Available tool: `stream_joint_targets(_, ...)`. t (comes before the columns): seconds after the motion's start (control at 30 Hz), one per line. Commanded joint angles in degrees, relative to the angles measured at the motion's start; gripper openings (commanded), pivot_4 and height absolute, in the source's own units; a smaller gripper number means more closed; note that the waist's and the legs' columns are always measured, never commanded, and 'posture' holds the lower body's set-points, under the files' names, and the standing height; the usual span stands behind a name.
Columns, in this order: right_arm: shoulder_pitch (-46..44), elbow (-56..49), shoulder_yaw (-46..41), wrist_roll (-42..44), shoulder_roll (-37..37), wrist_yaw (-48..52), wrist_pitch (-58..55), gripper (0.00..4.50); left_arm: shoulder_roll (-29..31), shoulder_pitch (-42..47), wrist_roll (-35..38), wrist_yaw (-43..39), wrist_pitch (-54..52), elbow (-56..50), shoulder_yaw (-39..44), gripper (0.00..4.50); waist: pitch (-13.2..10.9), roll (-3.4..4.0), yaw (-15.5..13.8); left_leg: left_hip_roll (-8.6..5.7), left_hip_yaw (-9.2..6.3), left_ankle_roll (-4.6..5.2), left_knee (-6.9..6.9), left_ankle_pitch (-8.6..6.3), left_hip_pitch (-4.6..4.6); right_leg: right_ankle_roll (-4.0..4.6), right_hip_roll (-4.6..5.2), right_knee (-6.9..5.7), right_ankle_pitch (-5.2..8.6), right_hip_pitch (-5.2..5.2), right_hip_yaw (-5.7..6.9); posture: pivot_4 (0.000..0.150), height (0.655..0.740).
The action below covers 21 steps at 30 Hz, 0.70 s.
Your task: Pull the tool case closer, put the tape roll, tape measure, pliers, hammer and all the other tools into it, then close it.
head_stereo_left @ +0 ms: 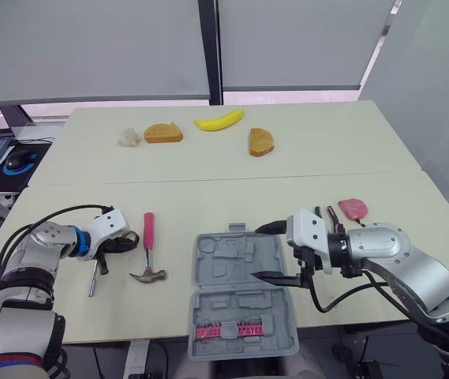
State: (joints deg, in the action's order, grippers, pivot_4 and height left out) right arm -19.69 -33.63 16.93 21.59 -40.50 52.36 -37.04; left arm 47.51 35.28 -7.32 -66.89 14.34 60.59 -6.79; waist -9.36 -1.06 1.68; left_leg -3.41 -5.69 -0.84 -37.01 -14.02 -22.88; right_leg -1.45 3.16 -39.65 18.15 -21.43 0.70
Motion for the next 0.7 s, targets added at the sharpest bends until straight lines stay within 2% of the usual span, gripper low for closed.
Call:
stream_joint_targets(0.03,0.0,-2.8,-0.7,0.6,-0.1,-0.2,0.0,4.50,2.3,0.5,0.7,-0.5,-1.3,-0.4,1.3,0.06,0.0,0.00,0.0,0.00,0.01,0.00,0.00,0.00,0.00,0.00,0.00,0.00,0.00,0.00,-0.01,0.150,0.7400)
stream_joint_targets(0.2,1.3,-4.0,-1.6,0.9,-0.5,-0.5,-0.4,4.50,6.8,0.2,6.9,-6.9,-7.3,-7.7,5.9,0.06,0.0,-0.10,0.1,0.02,0.00,0.00,0.01,0.00,-0.06,0.00,-0.01,-0.03,0.00,-0.11,0.00,0.150,0.7400)
stream_joint_targets(0.33,2.8,-5.1,-2.6,0.9,-0.9,-0.5,0.3,4.50,7.9,-3.9,13.0,-12.0,-19.8,-25.2,7.5,0.06,0.0,-0.09,-0.1,-0.01,0.00,-0.01,0.00,0.00,-0.04,0.00,0.02,0.03,0.00,-0.02,-0.05,0.150,0.7400)
stream_joint_targets(0.5,4.3,-5.7,-4.0,0.9,-1.5,-2.4,-2.5,4.50,2.8,-11.8,20.3,-6.4,-40.1,-53.1,7.3,0.06,0.0,-0.09,-0.2,-0.03,-0.02,-0.01,-0.02,0.00,-0.05,0.00,0.06,0.15,0.00,0.05,-0.12,0.150,0.7400)
stream_joint_targets(0.7,4.4,-6.2,-3.6,-0.1,-1.7,-6.2,-7.4,4.50,-4.5,-15.0,24.8,0.9,-53.2,-67.2,4.6,0.06,0.0,-0.11,0.1,0.06,-0.03,-0.01,0.01,0.01,-0.03,0.03,-0.02,0.05,0.02,0.02,-0.11,0.150,0.7400)
